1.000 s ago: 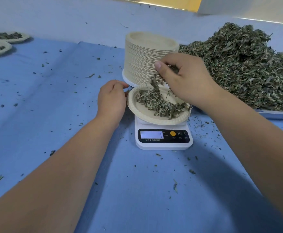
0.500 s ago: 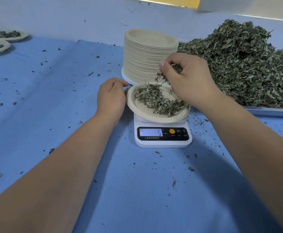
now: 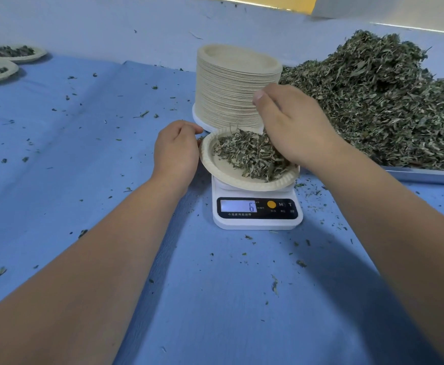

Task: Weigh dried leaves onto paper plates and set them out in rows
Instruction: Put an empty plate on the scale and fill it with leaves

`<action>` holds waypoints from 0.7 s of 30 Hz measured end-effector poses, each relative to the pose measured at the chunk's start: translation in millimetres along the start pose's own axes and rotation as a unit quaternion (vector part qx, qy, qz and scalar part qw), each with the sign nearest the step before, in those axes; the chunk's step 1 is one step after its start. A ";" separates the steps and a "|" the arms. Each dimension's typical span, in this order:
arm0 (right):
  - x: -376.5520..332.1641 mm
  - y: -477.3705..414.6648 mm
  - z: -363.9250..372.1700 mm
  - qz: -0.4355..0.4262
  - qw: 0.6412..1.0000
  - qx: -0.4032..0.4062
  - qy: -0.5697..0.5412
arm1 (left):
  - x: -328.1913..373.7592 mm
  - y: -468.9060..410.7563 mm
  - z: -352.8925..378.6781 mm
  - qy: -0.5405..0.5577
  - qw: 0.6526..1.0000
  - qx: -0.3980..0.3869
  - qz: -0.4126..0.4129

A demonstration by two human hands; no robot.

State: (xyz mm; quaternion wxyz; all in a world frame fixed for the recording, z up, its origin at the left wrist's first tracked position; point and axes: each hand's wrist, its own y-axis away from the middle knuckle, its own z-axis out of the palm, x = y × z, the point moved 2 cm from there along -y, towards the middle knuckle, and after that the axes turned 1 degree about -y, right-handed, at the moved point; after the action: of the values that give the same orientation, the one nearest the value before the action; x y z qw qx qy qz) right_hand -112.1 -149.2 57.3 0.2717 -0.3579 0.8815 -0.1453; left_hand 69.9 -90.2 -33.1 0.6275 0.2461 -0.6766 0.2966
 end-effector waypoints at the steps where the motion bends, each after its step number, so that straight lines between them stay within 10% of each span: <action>1: -0.1 -1.3 -0.6 0.003 1.000 0.006 -0.006 | 0.3 0.1 -0.1 0.000 1.000 0.000 0.001; 16: 50.6 -8.1 -32.6 0.056 0.974 0.216 -0.041 | 3.1 2.5 -0.7 -0.004 1.000 -0.006 0.015; 21: 106.5 3.8 -27.7 0.161 0.976 0.109 0.096 | 2.9 2.7 -0.3 -0.002 1.000 -0.011 0.019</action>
State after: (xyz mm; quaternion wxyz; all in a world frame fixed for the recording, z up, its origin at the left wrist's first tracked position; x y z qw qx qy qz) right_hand -193.8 -220.4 38.1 0.2425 -0.1639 0.9285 -0.2286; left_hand 67.9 -87.9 -30.4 0.6234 0.2264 -0.6855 0.3003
